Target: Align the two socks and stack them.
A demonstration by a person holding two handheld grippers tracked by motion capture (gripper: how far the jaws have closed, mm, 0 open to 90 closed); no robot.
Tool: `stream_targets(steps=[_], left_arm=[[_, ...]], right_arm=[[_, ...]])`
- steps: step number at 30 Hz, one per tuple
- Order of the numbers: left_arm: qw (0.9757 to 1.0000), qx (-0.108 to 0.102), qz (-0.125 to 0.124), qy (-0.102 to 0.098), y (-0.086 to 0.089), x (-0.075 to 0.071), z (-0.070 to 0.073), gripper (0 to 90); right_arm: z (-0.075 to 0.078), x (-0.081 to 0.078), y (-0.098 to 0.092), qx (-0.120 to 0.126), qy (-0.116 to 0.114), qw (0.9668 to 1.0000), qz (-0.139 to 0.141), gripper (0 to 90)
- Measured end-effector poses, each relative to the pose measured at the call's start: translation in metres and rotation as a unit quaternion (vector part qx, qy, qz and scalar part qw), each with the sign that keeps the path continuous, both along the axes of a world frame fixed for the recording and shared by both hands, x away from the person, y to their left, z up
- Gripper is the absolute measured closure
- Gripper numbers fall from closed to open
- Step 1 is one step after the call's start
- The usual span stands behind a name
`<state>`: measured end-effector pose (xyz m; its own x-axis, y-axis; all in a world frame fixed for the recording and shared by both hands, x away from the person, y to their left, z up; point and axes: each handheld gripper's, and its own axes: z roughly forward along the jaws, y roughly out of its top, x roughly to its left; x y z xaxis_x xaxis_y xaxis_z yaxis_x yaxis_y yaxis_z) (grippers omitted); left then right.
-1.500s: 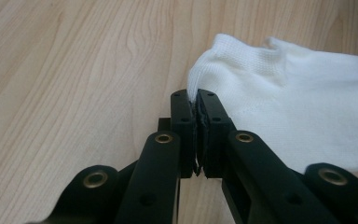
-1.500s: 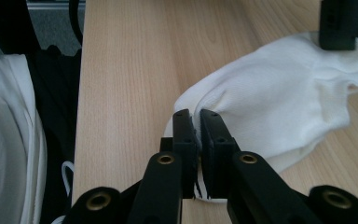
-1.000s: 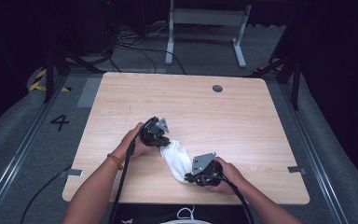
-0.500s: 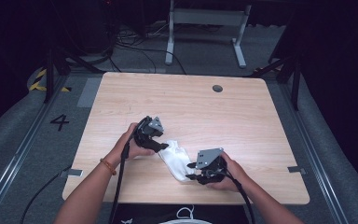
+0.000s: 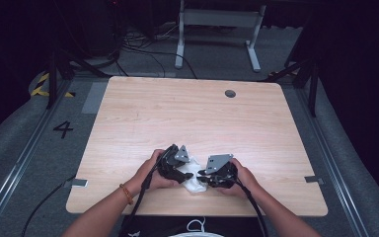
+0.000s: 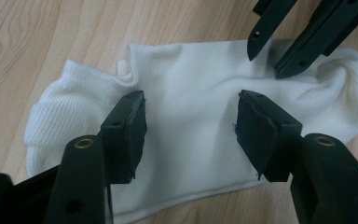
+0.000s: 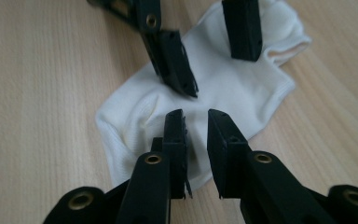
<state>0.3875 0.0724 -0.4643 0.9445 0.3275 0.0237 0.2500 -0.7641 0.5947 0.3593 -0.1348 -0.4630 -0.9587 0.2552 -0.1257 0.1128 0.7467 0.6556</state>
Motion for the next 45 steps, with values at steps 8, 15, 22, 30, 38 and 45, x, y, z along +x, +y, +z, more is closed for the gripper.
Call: stream_targets(steps=[8, 15, 22, 30, 38, 45], left_arm=[[0.9999, 0.008, -0.002, -0.009, 0.010, -0.006, 0.002, 42.0], [0.9990, -0.042, 0.009, -0.010, 0.015, -0.014, 0.016, 39.5], [0.9991, -0.040, -0.009, 0.005, 0.001, -0.026, 0.008, 39.5], [0.9995, -0.022, -0.016, 0.015, -0.002, -0.027, -0.005, 39.7], [0.9996, -0.006, -0.029, 0.001, 0.000, -0.035, -0.002, 40.0], [0.9973, -0.073, 0.008, -0.003, -0.002, -0.019, 0.013, 40.7]], right_arm=[[-0.003, 0.003, -0.005, -0.005, 0.002, 0.9997, -0.024, 77.5], [0.017, 0.002, -0.015, 0.043, -0.012, 0.9982, -0.040, 77.5], [0.009, -0.005, -0.008, 0.023, 0.004, 0.9997, -0.001, 77.0], [-0.002, -0.003, -0.007, -0.011, 0.004, 0.9996, -0.024, 78.6], [-0.004, -0.002, -0.008, -0.009, -0.008, 0.9987, -0.049, 81.6], [-0.005, 0.001, -0.010, 0.001, 0.004, 0.9987, -0.051, 81.6]])
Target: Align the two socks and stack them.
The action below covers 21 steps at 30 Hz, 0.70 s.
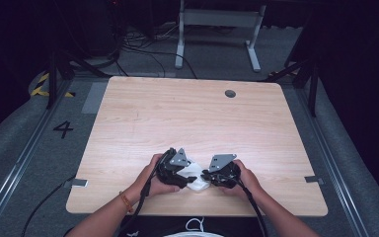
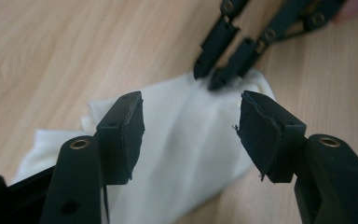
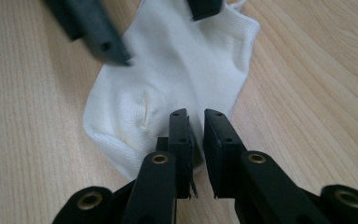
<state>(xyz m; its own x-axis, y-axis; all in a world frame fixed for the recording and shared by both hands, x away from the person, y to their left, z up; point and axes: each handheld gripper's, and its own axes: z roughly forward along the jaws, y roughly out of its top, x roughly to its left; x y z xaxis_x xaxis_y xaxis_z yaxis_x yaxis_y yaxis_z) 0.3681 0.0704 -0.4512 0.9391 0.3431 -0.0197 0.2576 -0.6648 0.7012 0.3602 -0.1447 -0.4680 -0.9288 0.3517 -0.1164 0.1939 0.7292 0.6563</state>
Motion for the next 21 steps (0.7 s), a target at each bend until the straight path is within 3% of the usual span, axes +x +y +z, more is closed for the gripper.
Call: stream_targets(steps=[2, 3, 7, 11, 15, 17, 21], left_arm=[[1.0000, 0.008, 0.003, -0.002, -0.003, 0.001, -0.001, 40.7], [0.9995, 0.027, 0.007, -0.012, -0.008, 0.001, -0.005, 40.6], [0.9984, 0.055, 0.006, -0.008, -0.015, 0.004, -0.018, 39.8], [0.9980, 0.062, 0.003, -0.008, -0.013, 0.006, -0.017, 37.7], [0.9981, 0.061, 0.009, -0.002, -0.002, 0.011, -0.015, 35.4], [0.9988, 0.041, 0.025, 0.006, 0.012, 0.015, -0.012, 34.1], [0.9985, 0.028, 0.046, -0.007, 0.026, 0.019, -0.007, 32.9]], right_arm=[[0.000, 0.000, 0.000, 0.001, 0.001, 1.0000, 0.000, 81.6], [0.000, 0.000, 0.000, 0.001, 0.000, 1.0000, 0.000, 81.5], [0.000, -0.001, 0.000, -0.002, -0.003, 1.0000, 0.001, 81.5], [0.000, -0.001, -0.002, -0.003, -0.002, 1.0000, -0.002, 81.8], [0.000, -0.004, -0.002, -0.006, -0.007, 0.9999, -0.005, 82.2], [0.001, -0.006, -0.003, -0.005, -0.002, 0.9999, -0.010, 82.1], [0.001, -0.009, -0.005, -0.002, 0.004, 1.0000, -0.009, 79.8]])
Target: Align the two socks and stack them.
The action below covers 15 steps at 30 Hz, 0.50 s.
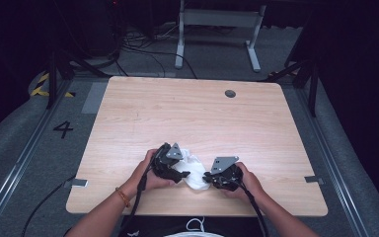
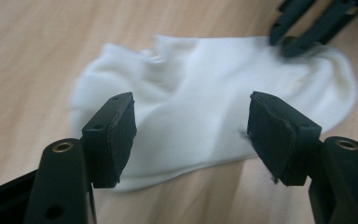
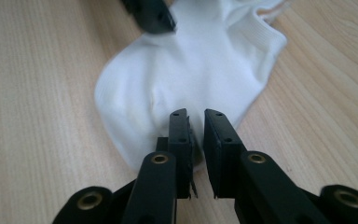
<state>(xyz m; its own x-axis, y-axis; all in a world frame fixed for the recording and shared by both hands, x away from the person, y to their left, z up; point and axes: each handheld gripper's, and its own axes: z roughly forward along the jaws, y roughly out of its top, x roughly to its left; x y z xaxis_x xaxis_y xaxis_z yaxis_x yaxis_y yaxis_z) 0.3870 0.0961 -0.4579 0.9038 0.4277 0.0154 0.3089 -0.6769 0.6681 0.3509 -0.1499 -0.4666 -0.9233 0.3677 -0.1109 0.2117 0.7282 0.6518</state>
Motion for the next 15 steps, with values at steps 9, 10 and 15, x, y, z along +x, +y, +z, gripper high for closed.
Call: stream_targets(steps=[9, 10, 15], left_arm=[[0.9996, 0.006, 0.028, -0.002, 0.013, 0.019, -0.010, 32.9], [0.9994, 0.009, 0.033, 0.002, 0.013, 0.019, -0.011, 32.9], [0.9991, -0.002, 0.035, 0.022, 0.017, 0.023, -0.015, 32.0]], right_arm=[[0.018, -0.018, -0.006, 0.048, -0.018, 0.9976, 0.047, 68.6], [0.018, -0.019, -0.006, 0.053, -0.014, 0.9967, 0.060, 68.5], [0.011, -0.023, 0.003, 0.048, -0.010, 0.9943, 0.095, 65.5]])
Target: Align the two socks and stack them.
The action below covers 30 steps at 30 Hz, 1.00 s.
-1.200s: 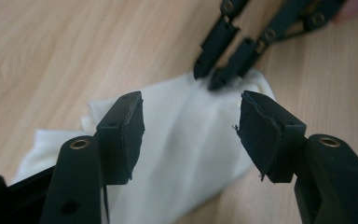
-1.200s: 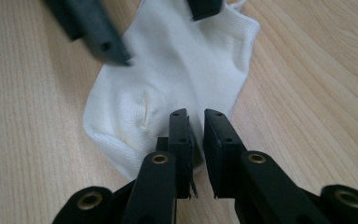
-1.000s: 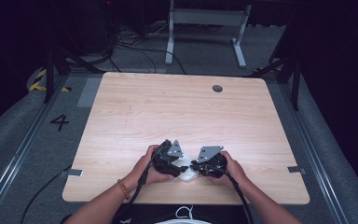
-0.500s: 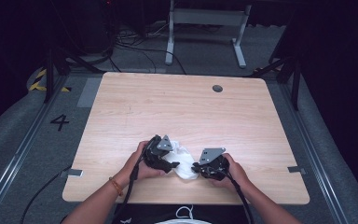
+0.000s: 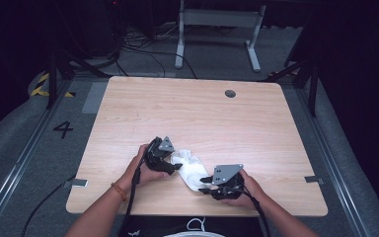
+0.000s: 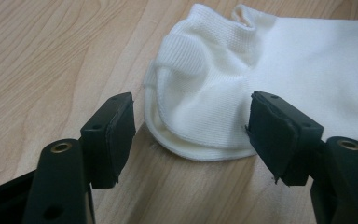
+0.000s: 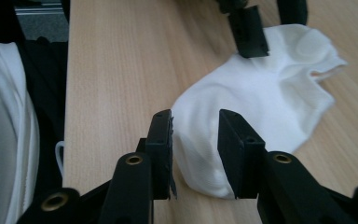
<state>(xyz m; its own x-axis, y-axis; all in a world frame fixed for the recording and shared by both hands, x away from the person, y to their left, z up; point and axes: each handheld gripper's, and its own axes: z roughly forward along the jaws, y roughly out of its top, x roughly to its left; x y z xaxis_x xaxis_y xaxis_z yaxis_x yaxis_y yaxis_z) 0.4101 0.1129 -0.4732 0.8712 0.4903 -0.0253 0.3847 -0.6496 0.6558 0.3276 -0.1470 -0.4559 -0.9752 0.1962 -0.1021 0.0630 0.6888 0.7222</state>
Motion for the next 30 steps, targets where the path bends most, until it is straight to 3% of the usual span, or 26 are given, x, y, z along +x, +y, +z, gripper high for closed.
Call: stream_targets(steps=[3, 11, 14, 18, 20, 23, 28, 30], left_arm=[[0.9999, -0.007, -0.003, 0.010, 0.003, 0.003, -0.002, 31.9], [0.9999, -0.006, -0.008, -0.004, 0.002, 0.003, -0.003, 30.6], [0.9998, -0.005, -0.012, -0.012, 0.002, 0.004, -0.003, 30.2], [0.9995, 0.003, -0.012, -0.028, -0.001, 0.005, -0.002, 30.1], [0.9995, 0.004, -0.012, -0.030, -0.003, 0.006, -0.002, 30.0], [0.9995, -0.001, -0.014, -0.027, -0.007, 0.010, -0.003, 30.0], [0.9992, -0.008, -0.028, -0.029, -0.020, 0.012, -0.005, 30.2], [0.9984, -0.012, -0.046, -0.032, -0.031, 0.011, -0.005, 30.2]], right_arm=[[-0.006, 0.000, 0.006, -0.008, 0.003, 0.9999, 0.015, 64.4], [-0.017, 0.008, 0.016, -0.016, 0.003, 0.9993, 0.033, 63.9], [-0.018, 0.011, 0.015, -0.014, 0.011, 0.9992, 0.035, 67.8], [-0.018, 0.010, 0.015, -0.018, -0.005, 0.9991, 0.037, 71.9], [-0.018, 0.006, 0.016, -0.025, -0.022, 0.9989, 0.035, 78.9], [-0.018, 0.005, 0.015, -0.025, -0.022, 0.9990, 0.029, 81.5], [-0.015, 0.006, 0.007, -0.025, 0.001, 0.9995, 0.019, 83.6], [-0.014, 0.004, 0.002, -0.026, 0.011, 0.9994, 0.019, 83.7]])
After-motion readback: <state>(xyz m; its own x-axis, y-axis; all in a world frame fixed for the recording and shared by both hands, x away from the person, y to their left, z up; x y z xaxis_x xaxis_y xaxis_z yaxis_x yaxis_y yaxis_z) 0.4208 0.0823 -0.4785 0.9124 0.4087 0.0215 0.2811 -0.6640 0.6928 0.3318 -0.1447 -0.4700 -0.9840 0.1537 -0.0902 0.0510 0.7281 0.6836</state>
